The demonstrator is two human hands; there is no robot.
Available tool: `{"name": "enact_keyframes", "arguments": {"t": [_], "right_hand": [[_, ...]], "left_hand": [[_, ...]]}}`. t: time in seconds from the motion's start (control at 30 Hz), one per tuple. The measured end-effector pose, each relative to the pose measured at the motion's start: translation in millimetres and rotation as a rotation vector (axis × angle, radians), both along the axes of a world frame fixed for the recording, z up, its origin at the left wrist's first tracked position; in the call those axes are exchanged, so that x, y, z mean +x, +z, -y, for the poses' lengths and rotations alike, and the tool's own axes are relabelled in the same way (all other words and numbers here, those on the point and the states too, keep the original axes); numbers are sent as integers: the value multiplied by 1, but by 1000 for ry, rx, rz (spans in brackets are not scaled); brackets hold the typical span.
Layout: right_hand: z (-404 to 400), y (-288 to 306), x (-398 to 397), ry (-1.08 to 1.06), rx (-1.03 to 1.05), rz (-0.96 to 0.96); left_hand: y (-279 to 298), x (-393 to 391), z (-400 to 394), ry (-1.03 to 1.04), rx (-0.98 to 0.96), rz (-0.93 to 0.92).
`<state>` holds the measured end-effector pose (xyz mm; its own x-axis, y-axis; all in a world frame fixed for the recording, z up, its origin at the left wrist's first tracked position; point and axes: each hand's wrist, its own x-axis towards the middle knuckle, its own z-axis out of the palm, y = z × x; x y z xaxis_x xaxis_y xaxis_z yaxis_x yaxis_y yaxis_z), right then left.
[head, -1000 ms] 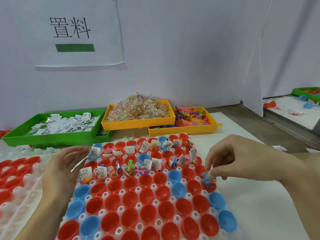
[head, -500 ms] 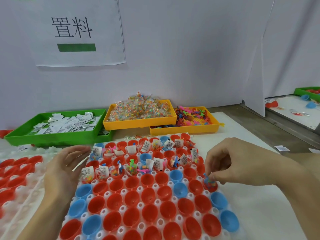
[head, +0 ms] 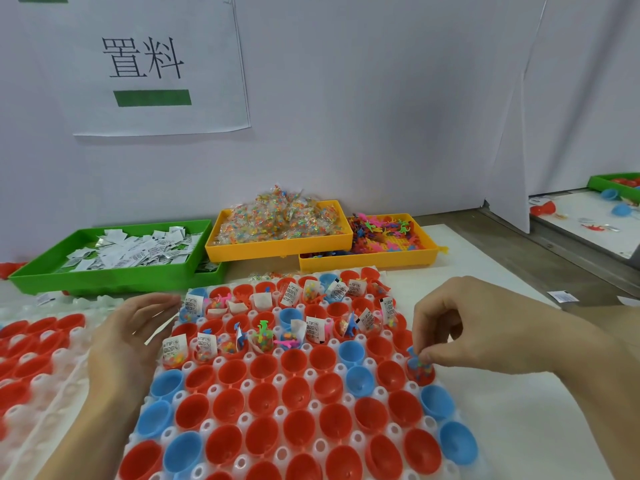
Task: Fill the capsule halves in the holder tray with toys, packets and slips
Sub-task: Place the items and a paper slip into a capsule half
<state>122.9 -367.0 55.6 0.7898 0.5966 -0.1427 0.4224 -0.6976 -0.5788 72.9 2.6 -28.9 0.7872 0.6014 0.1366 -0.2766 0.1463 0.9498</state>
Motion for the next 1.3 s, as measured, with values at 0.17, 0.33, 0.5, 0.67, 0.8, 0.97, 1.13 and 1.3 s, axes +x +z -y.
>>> {"name": "enact_keyframes", "arguments": {"t": [0.17, 0.33, 0.5, 0.67, 0.8, 0.97, 1.13, 1.3], "right_hand": [[-1, -1, 0, 4, -25, 43], [-2, -2, -1, -4, -23, 49], [-3, -3, -1, -11, -30, 35], [-4, -2, -1, -1, -7, 49], [-4, -2, -1, -1, 3, 52], [-5, -4, -1, 1, 4, 56], [-5, -7, 1, 11, 3, 60], [-4, -8, 3, -5, -11, -12]], "left_hand": [[0, 0, 1, 1, 12, -4], [1, 1, 2, -2, 3, -10], [-1, 1, 0, 10, -13, -4], [-3, 2, -1, 8, -12, -10], [-3, 2, -2, 7, -18, -3], [-2, 2, -2, 2, -17, -14], [-1, 2, -1, 0, -14, -3], [-1, 1, -1, -2, -25, 1]]}}
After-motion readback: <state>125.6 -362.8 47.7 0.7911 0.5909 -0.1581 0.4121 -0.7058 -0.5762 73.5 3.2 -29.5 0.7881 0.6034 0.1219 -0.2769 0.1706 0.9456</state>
